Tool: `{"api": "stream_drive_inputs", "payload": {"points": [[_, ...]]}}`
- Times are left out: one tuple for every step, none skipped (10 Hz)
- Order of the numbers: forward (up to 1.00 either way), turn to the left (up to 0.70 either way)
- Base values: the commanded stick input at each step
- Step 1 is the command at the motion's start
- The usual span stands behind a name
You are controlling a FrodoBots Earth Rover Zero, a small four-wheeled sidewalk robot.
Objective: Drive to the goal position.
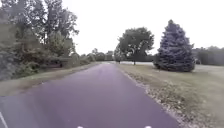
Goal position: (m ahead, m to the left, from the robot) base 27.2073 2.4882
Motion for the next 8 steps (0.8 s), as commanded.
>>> {"api": "stream_drive_inputs", "payload": {"points": [[0.70,0.00],[0.70,0.00],[0.70,0.00],[0.70,0.00],[0.70,0.00],[0.70,0.00],[0.70,0.00],[0.70,0.00]]}}
